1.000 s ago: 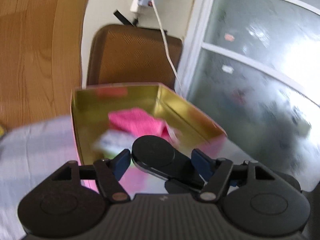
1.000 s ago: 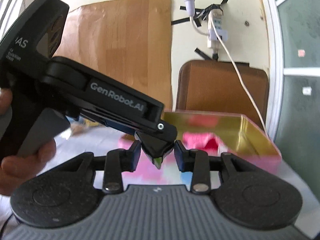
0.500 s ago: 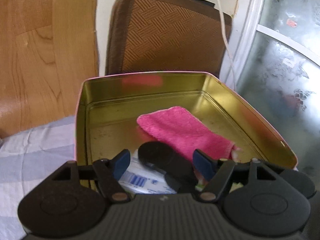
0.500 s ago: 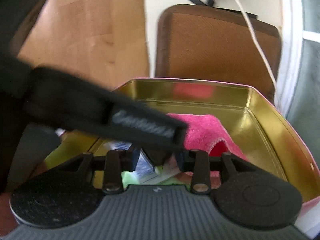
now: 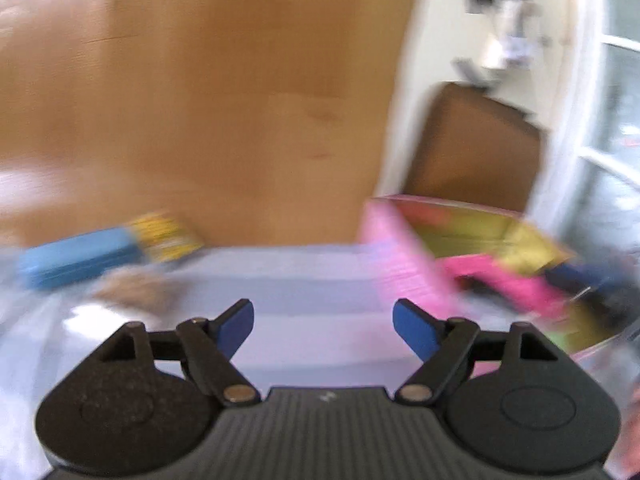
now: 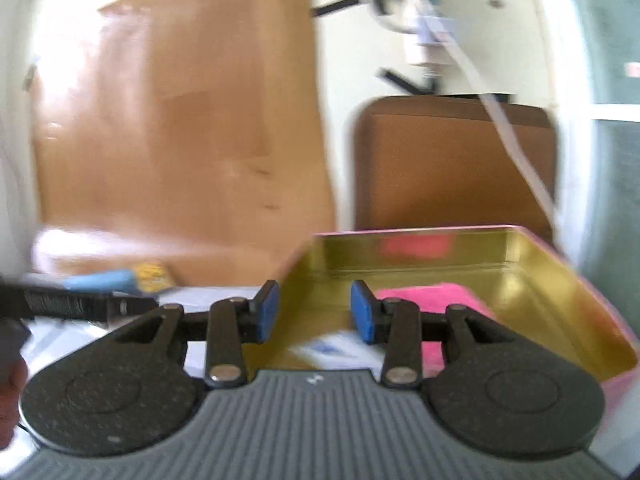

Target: Organize soft objects

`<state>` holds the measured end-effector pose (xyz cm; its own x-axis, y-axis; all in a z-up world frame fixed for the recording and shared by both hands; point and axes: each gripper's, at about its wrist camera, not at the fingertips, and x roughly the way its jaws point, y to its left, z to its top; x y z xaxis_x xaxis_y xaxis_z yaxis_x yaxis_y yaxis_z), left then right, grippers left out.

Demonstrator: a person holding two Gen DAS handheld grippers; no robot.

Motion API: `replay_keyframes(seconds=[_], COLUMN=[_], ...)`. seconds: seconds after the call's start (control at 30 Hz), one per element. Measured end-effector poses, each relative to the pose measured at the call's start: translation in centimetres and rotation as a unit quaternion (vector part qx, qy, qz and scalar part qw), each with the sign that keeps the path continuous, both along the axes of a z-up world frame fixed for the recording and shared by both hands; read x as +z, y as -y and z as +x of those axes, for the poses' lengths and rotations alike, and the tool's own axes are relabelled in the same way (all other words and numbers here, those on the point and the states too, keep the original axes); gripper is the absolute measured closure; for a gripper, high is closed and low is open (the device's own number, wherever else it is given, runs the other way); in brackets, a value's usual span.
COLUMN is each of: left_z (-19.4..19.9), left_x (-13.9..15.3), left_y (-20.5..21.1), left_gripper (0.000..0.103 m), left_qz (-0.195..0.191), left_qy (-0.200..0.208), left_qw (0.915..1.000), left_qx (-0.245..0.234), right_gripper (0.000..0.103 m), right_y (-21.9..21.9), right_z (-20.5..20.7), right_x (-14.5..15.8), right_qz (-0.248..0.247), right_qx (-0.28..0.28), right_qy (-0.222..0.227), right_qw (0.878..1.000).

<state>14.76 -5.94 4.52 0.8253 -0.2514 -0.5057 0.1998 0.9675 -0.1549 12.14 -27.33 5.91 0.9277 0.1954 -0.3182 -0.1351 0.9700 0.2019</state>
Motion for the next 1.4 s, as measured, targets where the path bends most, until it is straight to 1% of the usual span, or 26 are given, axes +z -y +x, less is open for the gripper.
replay_keyframes(seconds=[0.03,0.1,0.17,0.2,0.23,0.27,0.33,0.4,0.47,0.5,0.53,0.63,0.7,0.77,0.83,0.9,0.93,0.97,1.0,1.03,1.07,1.1,1.13,1.2,1.3,1.4], left_z=[-0.2,-0.3,-0.3,-0.4,-0.6,-0.7,-1.2,-1.8,-2.0,-1.9,-1.6,-0.8,-0.7,-0.8,-0.7,-0.7,-0.8,-0.8,-0.8,-0.7,-0.8,-0.7,-0.7,-0.6,-0.6,-0.9], left_x=[-0.6,-2.0,-3.2,-3.6,-3.9,-4.0,-3.7,-3.5,-3.5,-3.5,-3.6,-4.2,-4.5,-4.6,-4.6,-4.6,-4.6,-4.6,-4.6,-4.6,-4.6,-4.6,-4.6,-4.7,-4.7,-4.5], left_y=[-1.9,-5.8,-9.2,-10.8,-12.3,-13.7,-16.5,-18.2,-19.3,-19.5,-19.7,-20.8,-21.6,-21.8,-21.7,-21.4,-21.4,-21.3,-21.4,-21.5,-21.4,-21.4,-21.4,-21.4,-21.5,-21.5], left_gripper=[0.024,0.024,0.024,0.024,0.024,0.024,0.021,0.021,0.019,0.016,0.016,0.016,0.016,0.016,0.015,0.014,0.014,0.014,0.014,0.014,0.014,0.013,0.013,0.013,0.012,0.012], left_qz=[0.012,0.045,0.082,0.093,0.095,0.089,0.034,-0.010,-0.044,-0.055,-0.066,-0.099,-0.121,-0.128,-0.122,-0.116,-0.115,-0.114,-0.114,-0.114,-0.113,-0.112,-0.111,-0.111,-0.113,-0.116], left_qy=[-0.003,-0.014,-0.024,-0.027,-0.026,-0.025,-0.019,-0.006,0.002,0.000,-0.007,-0.043,-0.060,-0.060,-0.063,-0.065,-0.065,-0.065,-0.066,-0.065,-0.065,-0.065,-0.065,-0.064,-0.062,-0.053], left_qw=[0.9997,0.9961,0.9879,0.9832,0.9796,0.9771,0.9771,0.9765,0.9772,0.9769,0.9760,0.9704,0.9659,0.9648,0.9656,0.9667,0.9669,0.9670,0.9671,0.9671,0.9672,0.9674,0.9676,0.9679,0.9680,0.9686], left_qx=[0.021,0.075,0.129,0.155,0.175,0.192,0.209,0.215,0.208,0.207,0.207,0.216,0.221,0.222,0.221,0.219,0.218,0.218,0.218,0.218,0.218,0.217,0.217,0.216,0.215,0.213], right_gripper=[0.060,0.060,0.060,0.060,0.060,0.060,0.060,0.060,0.060,0.060,0.060,0.059,0.052,0.047,0.045,0.042,0.043,0.044,0.055,0.060,0.069,0.074,0.078,0.088,0.090,0.090], right_y=[-1.1,-3.6,-6.9,-8.6,-10.4,-12.2,-15.5,-18.5,-21.4,-22.5,-23.3,-25.5,-26.5,-27.5,-27.9,-28.4,-28.5,-28.5,-28.2,-27.9,-27.4,-26.5,-25.6,-23.6,-20.3,-17.2], right_z=[0.5,1.8,3.3,4.2,5.1,5.9,8.4,11.0,13.9,15.7,17.1,21.1,23.0,24.4,25.2,25.3,25.3,25.4,25.1,25.1,24.9,24.5,24.2,23.1,20.2,15.8], right_x=[0.3,0.7,0.6,0.4,0.3,0.1,-0.3,-0.8,-1.5,-1.9,-2.3,-3.7,-4.2,-4.9,-5.3,-5.6,-5.8,-5.8,-5.5,-5.3,-4.8,-4.2,-3.7,-2.9,-1.7,-0.7], right_qz=[0.010,0.025,0.032,0.033,0.029,0.024,0.016,-0.006,-0.041,-0.053,-0.061,-0.087,-0.107,-0.138,-0.145,-0.169,-0.177,-0.172,-0.164,-0.155,-0.140,-0.119,-0.100,-0.070,-0.039,-0.010], right_qx=[0.022,0.066,0.104,0.120,0.132,0.142,0.159,0.160,0.155,0.157,0.160,0.167,0.173,0.167,0.172,0.173,0.171,0.168,0.168,0.169,0.166,0.158,0.149,0.133,0.120,0.136], right_qy=[-0.005,-0.023,-0.046,-0.057,-0.065,-0.070,-0.085,-0.099,-0.112,-0.120,-0.130,-0.165,-0.173,-0.180,-0.186,-0.176,-0.174,-0.173,-0.171,-0.165,-0.162,-0.164,-0.168,-0.171,-0.172,-0.171], right_qw=[1.000,0.997,0.993,0.991,0.989,0.987,0.983,0.982,0.981,0.979,0.977,0.968,0.964,0.960,0.956,0.954,0.954,0.955,0.957,0.959,0.962,0.966,0.969,0.974,0.977,0.976])
